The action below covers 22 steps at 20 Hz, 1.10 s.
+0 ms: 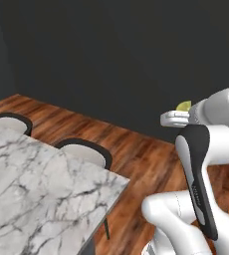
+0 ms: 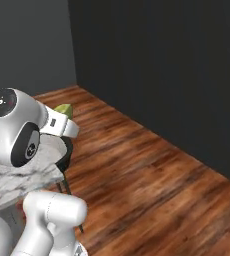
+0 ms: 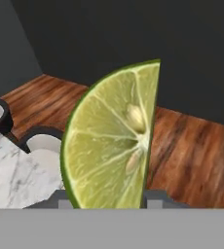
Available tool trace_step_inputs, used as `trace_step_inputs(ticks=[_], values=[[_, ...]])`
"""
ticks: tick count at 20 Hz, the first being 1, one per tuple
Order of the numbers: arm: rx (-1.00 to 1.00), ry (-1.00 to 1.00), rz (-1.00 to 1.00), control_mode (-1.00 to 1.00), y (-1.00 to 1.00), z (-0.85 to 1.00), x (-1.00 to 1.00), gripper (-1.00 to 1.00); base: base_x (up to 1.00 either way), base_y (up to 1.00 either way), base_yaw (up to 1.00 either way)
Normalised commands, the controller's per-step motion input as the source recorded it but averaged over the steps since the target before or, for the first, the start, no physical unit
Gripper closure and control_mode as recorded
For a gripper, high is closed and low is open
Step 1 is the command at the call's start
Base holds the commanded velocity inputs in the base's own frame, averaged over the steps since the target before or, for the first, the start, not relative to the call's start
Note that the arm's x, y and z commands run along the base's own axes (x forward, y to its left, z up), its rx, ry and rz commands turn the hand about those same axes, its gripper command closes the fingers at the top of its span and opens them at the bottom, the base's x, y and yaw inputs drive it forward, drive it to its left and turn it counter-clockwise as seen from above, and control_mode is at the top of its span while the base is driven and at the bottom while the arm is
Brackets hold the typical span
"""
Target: Take the lemon wedge from the fridge and place it on the plate with fish on the dining counter.
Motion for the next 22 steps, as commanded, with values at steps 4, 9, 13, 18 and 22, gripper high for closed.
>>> trace_step_inputs(ticks=[4, 9, 13, 18, 22], values=[[0.00, 0.00, 0.00, 1.00, 0.00, 0.00, 0.00, 1.00, 1.00, -0.08, 0.55], [0.00, 0.00, 0.00, 1.00, 0.00, 0.00, 0.00, 1.00, 1.00, -0.32, 0.55], [0.00, 0.00, 0.00, 1.00, 0.00, 0.00, 0.00, 1.00, 0.72, -0.92, 0.33], [0.00, 0.00, 0.00, 1.00, 0.00, 0.00, 0.00, 1.00, 0.51, -0.98, 0.25], [0.00, 0.00, 0.00, 1.00, 0.00, 0.00, 0.00, 1.00, 0.83, -0.49, 0.55]])
